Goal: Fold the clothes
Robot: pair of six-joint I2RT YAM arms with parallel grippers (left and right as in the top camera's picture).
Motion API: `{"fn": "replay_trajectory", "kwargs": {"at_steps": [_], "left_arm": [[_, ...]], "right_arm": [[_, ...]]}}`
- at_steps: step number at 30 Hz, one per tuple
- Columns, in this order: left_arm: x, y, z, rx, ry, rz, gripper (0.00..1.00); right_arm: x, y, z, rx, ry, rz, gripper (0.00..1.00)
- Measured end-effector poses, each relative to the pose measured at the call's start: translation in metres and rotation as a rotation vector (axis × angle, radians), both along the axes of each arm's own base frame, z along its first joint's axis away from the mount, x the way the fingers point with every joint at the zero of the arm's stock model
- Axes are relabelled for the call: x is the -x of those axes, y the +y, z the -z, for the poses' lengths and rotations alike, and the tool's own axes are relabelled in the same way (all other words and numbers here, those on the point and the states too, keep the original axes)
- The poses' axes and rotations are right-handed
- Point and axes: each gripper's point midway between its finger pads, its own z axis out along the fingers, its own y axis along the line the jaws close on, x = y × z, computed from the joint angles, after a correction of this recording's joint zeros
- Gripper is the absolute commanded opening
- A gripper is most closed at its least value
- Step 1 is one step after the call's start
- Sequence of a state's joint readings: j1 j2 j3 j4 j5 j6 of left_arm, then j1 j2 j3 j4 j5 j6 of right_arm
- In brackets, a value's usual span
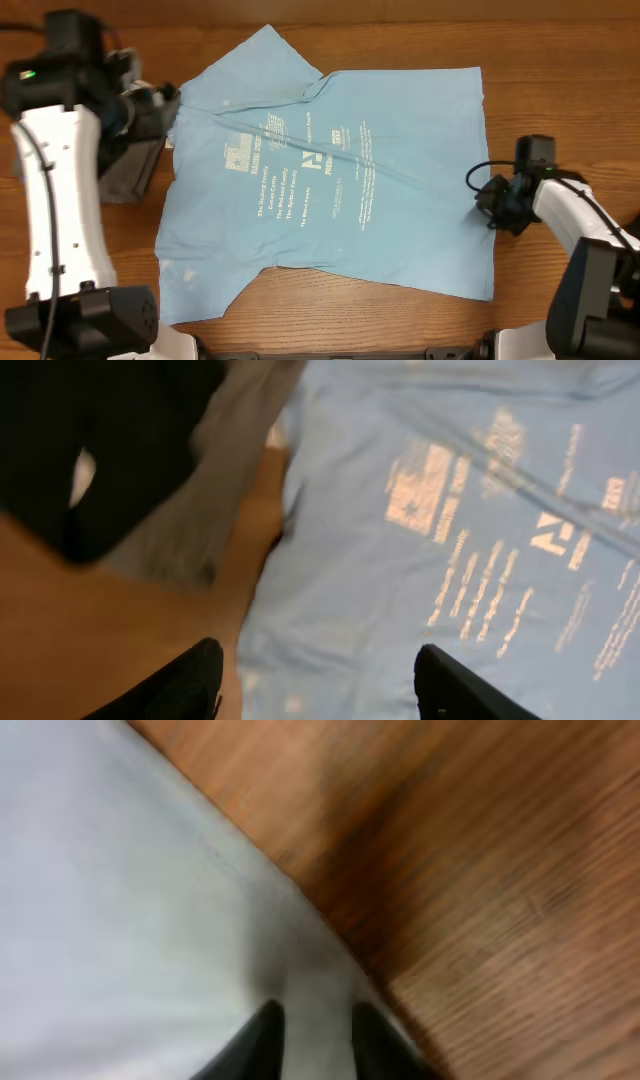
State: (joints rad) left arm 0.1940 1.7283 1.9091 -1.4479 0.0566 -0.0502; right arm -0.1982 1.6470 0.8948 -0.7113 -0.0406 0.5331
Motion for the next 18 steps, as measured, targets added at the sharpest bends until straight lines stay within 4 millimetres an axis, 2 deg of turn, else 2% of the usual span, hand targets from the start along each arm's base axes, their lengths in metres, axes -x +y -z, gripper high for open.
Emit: {"fn": "replay_trajectory", "kwargs": {"at_steps": [4, 6, 10, 14, 18], "left_arm": [[0.027, 0.026, 0.006, 0.063, 0.078, -0.125, 0.64], [0.039, 0.037, 0.009, 0.095, 0.109, -0.175, 0.64], [0.061, 0.054, 0.025, 0.154, 0.182, -0.259, 0.63], [0.076, 0.058, 0.056, 0.221, 0.252, -0.31, 0.58], [0.087, 0.048, 0.1, 0.304, 0.313, -0.325, 0.54]], "right_arm": [[-0.019, 0.01, -0.037, -0.056, -0.092, -0.066, 0.5], [-0.028, 0.018, -0.069, -0.086, -0.167, -0.105, 0.5], [-0.027, 0.034, -0.122, -0.138, -0.285, -0.183, 0.52], [-0.009, 0.047, -0.145, -0.176, -0.317, -0.219, 0.54], [0.005, 0.053, -0.152, -0.197, -0.307, -0.232, 0.55]]}}
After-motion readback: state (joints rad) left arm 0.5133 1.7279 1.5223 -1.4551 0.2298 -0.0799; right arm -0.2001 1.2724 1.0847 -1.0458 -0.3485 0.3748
